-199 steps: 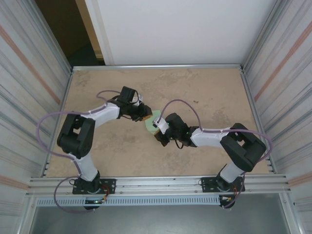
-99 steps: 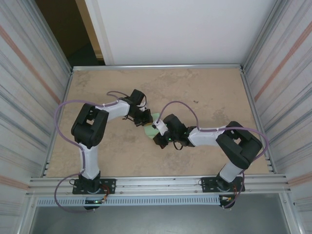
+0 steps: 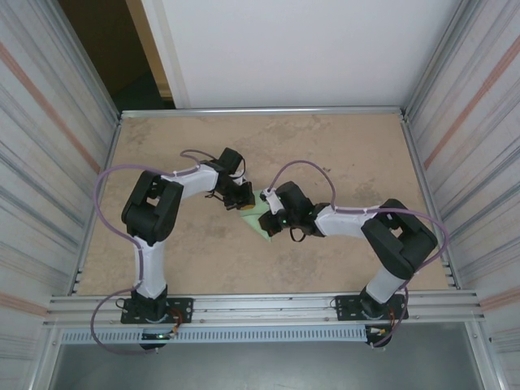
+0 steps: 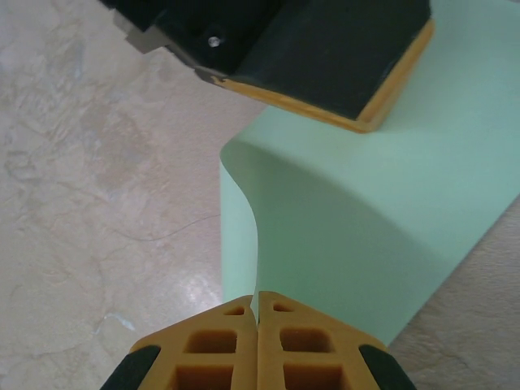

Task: Fold a paper plane with a square sheet of paper (pick it up from the middle)
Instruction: Third fold the triangle at the center of the table.

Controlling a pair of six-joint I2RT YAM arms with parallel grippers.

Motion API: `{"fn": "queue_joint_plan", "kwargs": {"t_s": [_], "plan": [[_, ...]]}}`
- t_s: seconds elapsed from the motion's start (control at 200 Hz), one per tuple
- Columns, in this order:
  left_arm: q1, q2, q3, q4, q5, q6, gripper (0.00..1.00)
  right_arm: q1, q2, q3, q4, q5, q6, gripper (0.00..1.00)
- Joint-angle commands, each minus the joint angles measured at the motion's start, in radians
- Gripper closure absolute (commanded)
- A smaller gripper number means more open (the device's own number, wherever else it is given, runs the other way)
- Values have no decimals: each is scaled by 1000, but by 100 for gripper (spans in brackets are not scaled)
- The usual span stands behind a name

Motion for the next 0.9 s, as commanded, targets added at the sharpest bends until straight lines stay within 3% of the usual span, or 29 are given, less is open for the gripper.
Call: {"fn": "queue_joint_plan", "kwargs": {"t_s": [0.0, 0.897], "plan": [[-14, 38, 7, -47, -21, 24, 92, -3, 28, 35, -53, 19, 38, 100], [-15, 43, -1, -36, -7, 28, 92, -14, 84, 78, -118, 67, 74, 100]]}}
